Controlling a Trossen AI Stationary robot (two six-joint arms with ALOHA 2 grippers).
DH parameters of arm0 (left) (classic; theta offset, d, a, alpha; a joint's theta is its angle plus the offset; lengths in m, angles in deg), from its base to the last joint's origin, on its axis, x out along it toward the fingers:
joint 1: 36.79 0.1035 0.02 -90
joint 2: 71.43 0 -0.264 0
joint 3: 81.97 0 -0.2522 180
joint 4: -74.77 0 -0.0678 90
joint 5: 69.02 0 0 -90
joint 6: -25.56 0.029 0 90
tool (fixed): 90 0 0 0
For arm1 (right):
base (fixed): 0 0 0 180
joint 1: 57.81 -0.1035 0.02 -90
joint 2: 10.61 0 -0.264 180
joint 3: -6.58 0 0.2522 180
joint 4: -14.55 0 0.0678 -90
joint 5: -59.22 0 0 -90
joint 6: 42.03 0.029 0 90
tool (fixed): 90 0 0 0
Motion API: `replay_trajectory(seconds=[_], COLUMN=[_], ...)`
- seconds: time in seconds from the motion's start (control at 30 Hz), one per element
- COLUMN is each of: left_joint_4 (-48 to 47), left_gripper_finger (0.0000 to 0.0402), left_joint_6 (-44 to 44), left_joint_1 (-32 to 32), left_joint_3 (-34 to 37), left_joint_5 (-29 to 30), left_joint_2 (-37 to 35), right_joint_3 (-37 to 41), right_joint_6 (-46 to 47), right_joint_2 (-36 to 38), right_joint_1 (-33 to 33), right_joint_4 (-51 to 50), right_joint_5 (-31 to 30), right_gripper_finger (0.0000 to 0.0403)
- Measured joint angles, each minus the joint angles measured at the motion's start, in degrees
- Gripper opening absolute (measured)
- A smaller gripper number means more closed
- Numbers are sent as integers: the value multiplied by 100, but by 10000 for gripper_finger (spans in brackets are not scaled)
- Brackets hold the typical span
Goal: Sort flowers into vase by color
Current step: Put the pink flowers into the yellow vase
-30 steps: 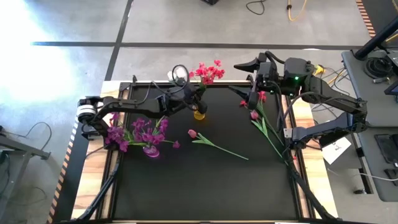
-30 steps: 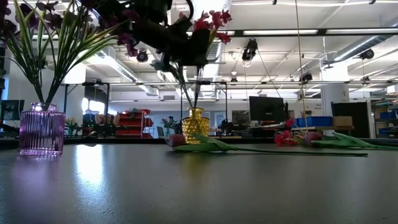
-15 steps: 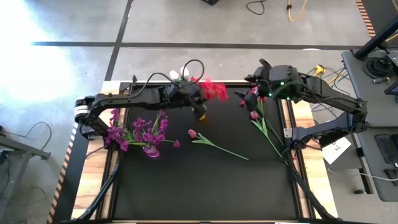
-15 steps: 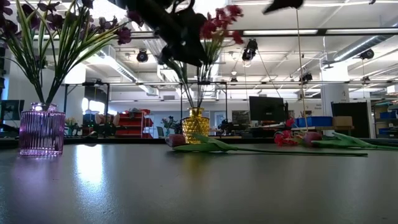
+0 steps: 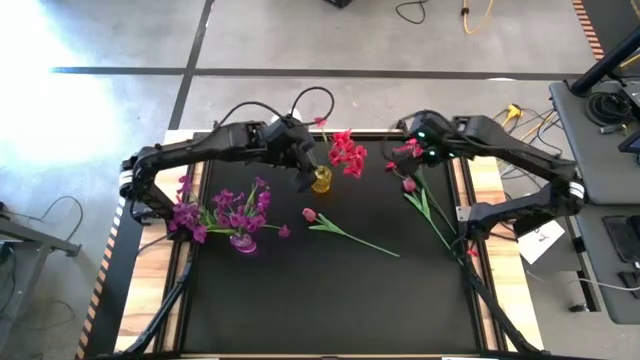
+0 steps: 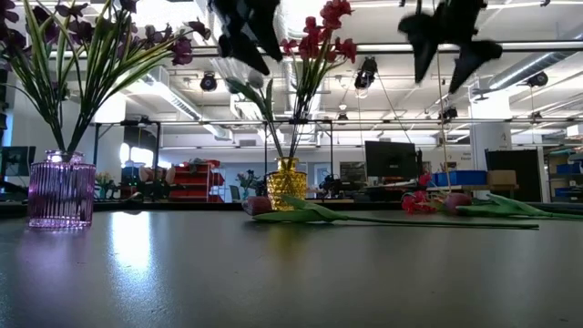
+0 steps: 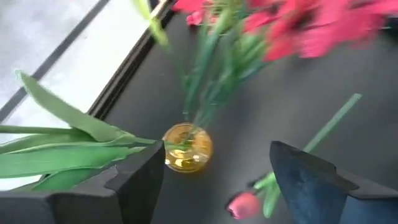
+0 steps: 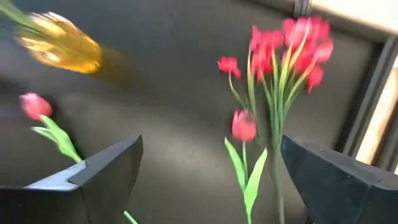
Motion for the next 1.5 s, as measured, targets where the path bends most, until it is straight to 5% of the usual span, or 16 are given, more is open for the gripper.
replay_trajectory(seconds=[0.37, 0.5, 0.83, 1.0, 1.23, 1.5], left_joint_4=[-1494, -1566, -1055, 162, 1769, 2787], left_gripper_finger=[273, 268, 232, 213, 154, 71], left_joint_6=[89, 113, -1189, -1389, -1304, -1200], left_joint_1=[-578, -986, -1628, -1660, -1653, -1649], left_joint_3=[-689, -497, 760, 1760, 2998, 3741], left_joint_5=[-356, -362, 329, 195, 44, 27], left_joint_2=[-266, -583, -1816, -2330, -3077, -3540], right_joint_3=[876, 1168, 1979, 2176, 2088, 1528], right_joint_6=[-1754, -1991, -2327, -2245, -2317, -2373], right_joint_2=[-1636, -2155, -2699, -2751, -2282, -688], right_joint_1=[1679, 2185, 2457, 2457, 2452, 2310], right_joint_4=[775, 1349, 2660, 2992, 3275, 5459], right_joint_5=[313, 900, 1003, 912, 376, 692], right_gripper_finger=[325, 324, 313, 231, 32, 12])
